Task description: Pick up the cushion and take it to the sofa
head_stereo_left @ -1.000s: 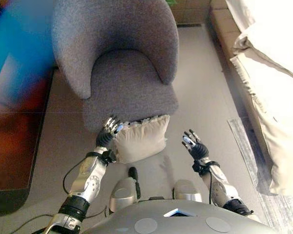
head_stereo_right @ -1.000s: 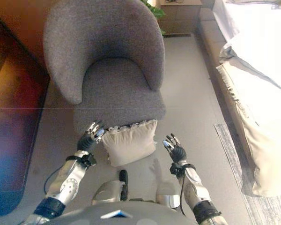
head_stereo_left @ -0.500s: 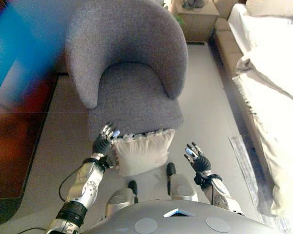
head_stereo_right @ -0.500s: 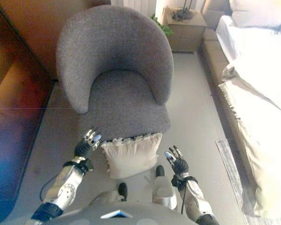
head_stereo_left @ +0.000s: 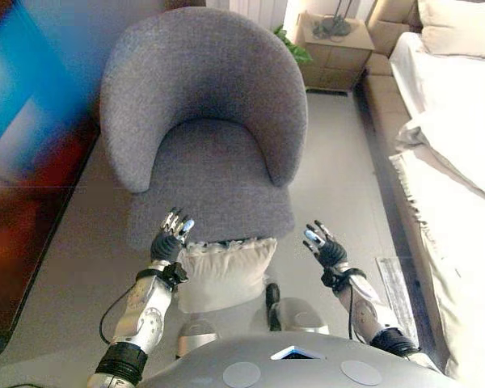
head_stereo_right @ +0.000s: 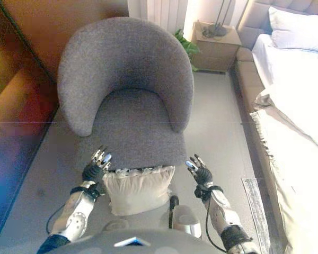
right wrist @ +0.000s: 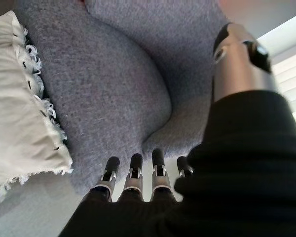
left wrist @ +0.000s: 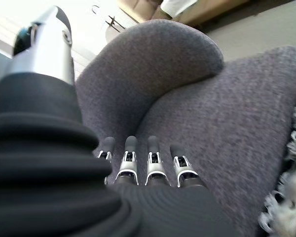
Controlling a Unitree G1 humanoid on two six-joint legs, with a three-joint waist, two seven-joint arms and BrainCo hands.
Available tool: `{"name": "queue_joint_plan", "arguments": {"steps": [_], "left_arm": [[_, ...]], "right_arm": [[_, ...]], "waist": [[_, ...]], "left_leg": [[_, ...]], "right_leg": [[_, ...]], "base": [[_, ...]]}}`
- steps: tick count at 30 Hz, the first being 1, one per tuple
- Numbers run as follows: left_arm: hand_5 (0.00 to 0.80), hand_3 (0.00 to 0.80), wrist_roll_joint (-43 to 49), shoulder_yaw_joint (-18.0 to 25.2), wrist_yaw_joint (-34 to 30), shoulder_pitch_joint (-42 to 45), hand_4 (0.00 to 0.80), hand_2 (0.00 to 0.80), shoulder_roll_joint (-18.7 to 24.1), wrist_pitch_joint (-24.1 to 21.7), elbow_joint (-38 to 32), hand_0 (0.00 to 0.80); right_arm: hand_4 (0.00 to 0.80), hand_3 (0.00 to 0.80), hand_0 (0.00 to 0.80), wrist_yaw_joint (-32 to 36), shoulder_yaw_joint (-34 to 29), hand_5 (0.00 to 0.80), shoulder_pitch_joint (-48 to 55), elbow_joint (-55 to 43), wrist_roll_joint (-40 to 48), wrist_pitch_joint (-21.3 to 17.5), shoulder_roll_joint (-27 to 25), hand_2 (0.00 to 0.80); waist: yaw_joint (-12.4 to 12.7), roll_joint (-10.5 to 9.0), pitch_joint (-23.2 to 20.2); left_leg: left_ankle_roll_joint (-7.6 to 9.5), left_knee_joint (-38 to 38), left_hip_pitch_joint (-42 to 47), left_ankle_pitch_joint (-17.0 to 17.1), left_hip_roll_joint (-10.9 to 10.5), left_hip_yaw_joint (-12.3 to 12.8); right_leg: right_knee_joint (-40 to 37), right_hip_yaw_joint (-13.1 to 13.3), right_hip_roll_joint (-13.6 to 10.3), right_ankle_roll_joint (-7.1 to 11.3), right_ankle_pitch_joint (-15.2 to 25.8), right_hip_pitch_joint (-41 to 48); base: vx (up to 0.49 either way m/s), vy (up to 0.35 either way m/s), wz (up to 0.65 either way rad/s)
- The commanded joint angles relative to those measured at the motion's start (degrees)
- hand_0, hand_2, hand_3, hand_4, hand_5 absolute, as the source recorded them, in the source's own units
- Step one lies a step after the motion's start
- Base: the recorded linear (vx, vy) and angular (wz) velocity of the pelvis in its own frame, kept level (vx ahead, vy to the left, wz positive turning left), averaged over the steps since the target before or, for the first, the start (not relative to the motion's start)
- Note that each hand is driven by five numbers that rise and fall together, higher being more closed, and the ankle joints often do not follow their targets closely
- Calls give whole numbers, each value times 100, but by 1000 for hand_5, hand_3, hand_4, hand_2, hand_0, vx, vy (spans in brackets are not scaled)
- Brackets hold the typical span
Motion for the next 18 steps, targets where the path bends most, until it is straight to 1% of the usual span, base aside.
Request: {"name": "queue_joint_plan", "arguments": {"steps": [1,2,3,4,5,6,7,9,10,11,14,18], "left_arm": [[0,0,-151,124,107,1,0,0,-32,-225,-543,0],[0,0,-130,100,98,10,0,0,-43,-221,-559,0],[0,0,-127,80,57,21,0,0,-61,-229,-568,0],[0,0,-141,54,54,6,0,0,-56,-266,-574,0],[0,0,-123,46,87,-31,0,0,-56,-261,-586,0],[0,0,-89,37,97,-89,0,0,-50,-229,-564,0],[0,0,-60,55,45,-193,0,0,-38,-196,-470,0],[0,0,3,50,-88,-260,0,0,-24,-199,-392,0],[0,0,26,24,-83,-255,0,0,-16,-193,-367,0],[0,0,68,24,-118,-238,0,0,-52,-231,-273,0],[0,0,204,45,-149,-137,0,0,-22,-342,-209,0],[0,0,210,61,-176,-142,0,0,71,-422,-132,0]], "right_arm": [[0,0,0,65,-106,0,31,-501,-209,22,-153,0],[0,0,0,91,-148,0,36,-484,-190,3,-170,0],[0,0,0,169,-185,0,38,-462,-133,-43,-192,0],[0,0,0,227,-177,0,36,-452,-131,-123,-208,0],[0,0,0,218,-157,0,24,-448,-166,-180,-203,0],[0,0,0,119,-133,0,-13,-431,-171,-223,-182,0],[0,0,0,37,-156,0,-16,-446,-123,-243,-179,0],[0,0,0,109,-210,0,70,-451,-42,-349,-175,0],[0,0,0,125,-236,0,107,-417,-54,-408,-150,0],[0,0,0,122,-257,0,154,-469,-67,-383,-91,0],[0,0,0,114,-239,0,353,-702,-197,-275,-14,0],[0,0,0,130,-179,0,291,-600,-247,-301,9,0]], "waist": [[-48,-170,-122],[-20,-172,-110],[16,-172,-97],[85,-115,-78],[130,-70,-47],[166,-3,-2],[162,20,39],[136,17,42],[129,33,27],[89,67,-2],[7,135,-46],[4,171,-53]], "left_leg": [[178,1683,-817,1294,-152,-256],[187,1663,-929,1311,-141,-260],[221,1516,-999,1255,-159,-273],[273,1036,-1065,1183,-323,-414],[291,748,-1113,1144,-418,-468],[266,444,-1173,1195,-430,-454],[219,458,-1276,1275,-393,-387],[229,209,-1197,1070,-393,-270],[231,16,-1119,1052,-390,-232],[245,-214,-991,1064,-380,-137],[318,-427,-795,1018,-420,64],[400,-409,-760,915,-523,168]], "right_leg": [[-229,233,-216,53,221,390],[-272,194,-213,41,212,449],[-304,163,-224,49,196,481],[-312,174,-185,83,142,476],[-304,169,-168,103,103,472],[-259,129,-133,110,29,478],[-249,36,-161,113,-8,506],[-270,-136,-271,150,-31,537],[-277,-221,-319,185,-36,556],[-286,-278,-379,246,-24,574],[-278,-313,-500,352,-12,567],[-343,-268,-599,419,28,577]], "base": [[80,-91,-27],[74,-36,-27],[58,50,-26],[41,91,-24],[22,117,-24],[-13,101,-13],[-31,93,2],[-33,98,25],[7,127,20],[25,123,6],[22,125,-7],[-19,98,-3]]}}
